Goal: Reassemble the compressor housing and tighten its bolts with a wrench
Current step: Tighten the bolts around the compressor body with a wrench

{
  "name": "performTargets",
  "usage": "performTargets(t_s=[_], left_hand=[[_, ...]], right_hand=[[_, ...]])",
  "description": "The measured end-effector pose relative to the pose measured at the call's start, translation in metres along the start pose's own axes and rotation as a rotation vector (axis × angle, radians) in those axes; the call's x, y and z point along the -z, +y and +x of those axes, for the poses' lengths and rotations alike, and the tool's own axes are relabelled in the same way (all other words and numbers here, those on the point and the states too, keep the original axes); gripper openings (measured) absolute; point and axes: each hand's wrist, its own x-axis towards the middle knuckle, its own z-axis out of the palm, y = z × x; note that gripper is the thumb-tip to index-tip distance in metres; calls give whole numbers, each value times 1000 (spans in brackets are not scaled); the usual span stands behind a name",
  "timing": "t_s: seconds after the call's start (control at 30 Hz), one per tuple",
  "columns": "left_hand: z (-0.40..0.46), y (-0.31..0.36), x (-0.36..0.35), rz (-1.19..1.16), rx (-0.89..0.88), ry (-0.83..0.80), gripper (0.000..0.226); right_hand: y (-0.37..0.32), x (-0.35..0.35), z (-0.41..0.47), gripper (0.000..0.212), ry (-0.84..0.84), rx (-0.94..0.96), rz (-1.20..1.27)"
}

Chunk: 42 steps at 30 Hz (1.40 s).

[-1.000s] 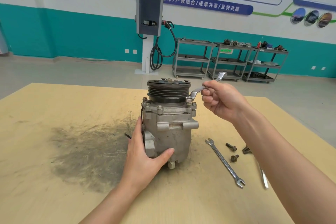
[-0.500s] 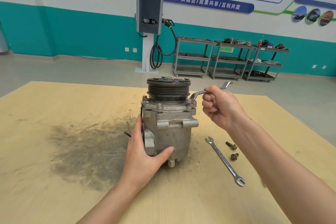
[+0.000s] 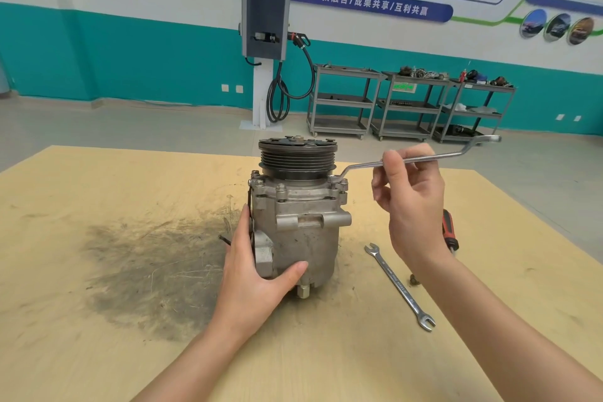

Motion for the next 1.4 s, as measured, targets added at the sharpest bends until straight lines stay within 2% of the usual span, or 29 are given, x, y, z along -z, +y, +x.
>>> performTargets(t_s=[0.1, 0.23, 0.3, 0.43, 0.53, 0.63, 0.73, 0.8, 0.87, 0.97, 1.07, 1.2, 1.4], left_hand=[[0, 0, 0, -3, 3, -6, 111], [1, -2, -1, 24, 7, 3, 116], [1, -3, -1, 33, 8, 9, 117], [1, -5, -2, 22, 19, -2, 112], [1, -5, -1, 22, 2, -4, 114], [1, -5, 0, 23, -13, 8, 111], [1, -5, -1, 16, -9, 8, 112], [2, -6, -1, 10, 2, -1, 114], [2, -6, -1, 6, 7, -8, 117], [2, -6, -1, 11, 9, -10, 118], [2, -4, -1, 4, 10, -14, 118], [0, -1, -1, 2, 8, -6, 117], [1, 3, -1, -18, 7, -15, 114]], right_hand=[[-6, -3, -3, 16, -103, 320, -291], [-16, -11, -10, 35, -269, 793, -808], [-19, -18, -15, 32, -271, 971, -1044], [-27, -36, -15, 20, -234, 999, -1281], [-33, -46, -8, 20, -244, 993, -1226], [-41, -47, 3, 22, -210, 864, -973], [-45, -35, 18, 23, -208, 350, -555], [-43, -21, 29, 30, -131, 59, -365], [-39, -8, 37, 34, -52, -129, -312], [-29, 2, 35, 32, -121, -340, -179], [-18, 0, 23, 30, -189, -431, -72], [-11, -8, 11, 20, -237, -441, -195], [-6, -12, 9, 11, -245, -495, -190]])
